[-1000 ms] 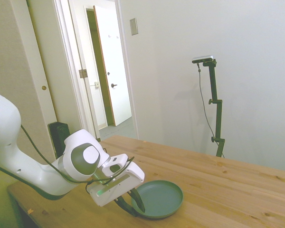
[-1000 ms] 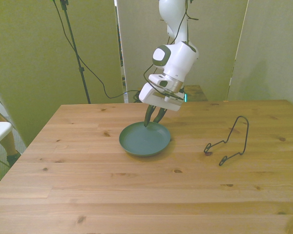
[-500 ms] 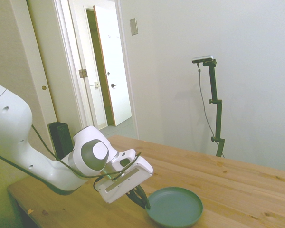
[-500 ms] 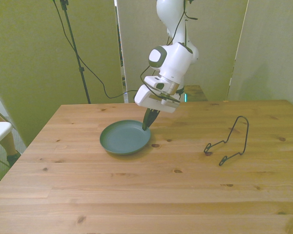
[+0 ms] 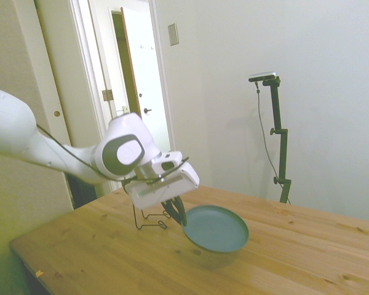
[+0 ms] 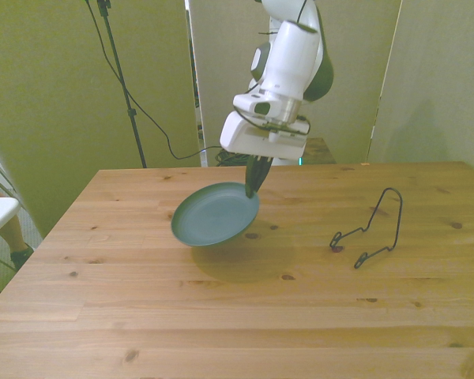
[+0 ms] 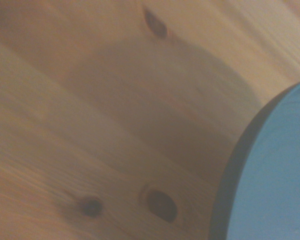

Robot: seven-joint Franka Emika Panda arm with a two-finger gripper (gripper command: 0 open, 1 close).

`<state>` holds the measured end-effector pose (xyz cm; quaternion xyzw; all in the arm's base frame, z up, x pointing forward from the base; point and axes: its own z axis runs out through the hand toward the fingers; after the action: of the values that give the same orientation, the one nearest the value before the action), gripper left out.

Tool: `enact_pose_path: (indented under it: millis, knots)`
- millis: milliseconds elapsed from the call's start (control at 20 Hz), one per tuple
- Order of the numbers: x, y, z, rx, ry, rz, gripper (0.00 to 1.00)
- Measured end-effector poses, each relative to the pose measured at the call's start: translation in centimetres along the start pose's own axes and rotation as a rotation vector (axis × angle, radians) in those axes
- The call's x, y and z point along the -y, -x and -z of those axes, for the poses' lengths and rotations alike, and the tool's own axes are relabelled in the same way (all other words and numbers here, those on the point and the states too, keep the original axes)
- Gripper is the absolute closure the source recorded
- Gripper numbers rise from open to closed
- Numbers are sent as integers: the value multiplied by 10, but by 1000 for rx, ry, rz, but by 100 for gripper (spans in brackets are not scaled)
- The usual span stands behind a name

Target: Load the plate

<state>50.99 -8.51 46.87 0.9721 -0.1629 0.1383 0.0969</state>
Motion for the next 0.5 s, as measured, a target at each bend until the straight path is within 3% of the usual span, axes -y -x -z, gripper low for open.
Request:
enact_pose_path:
  millis: [200, 500]
  knots:
    - [15, -25, 74, 92, -163, -100, 100]
    - [37, -48, 113, 280, -328, -153, 100]
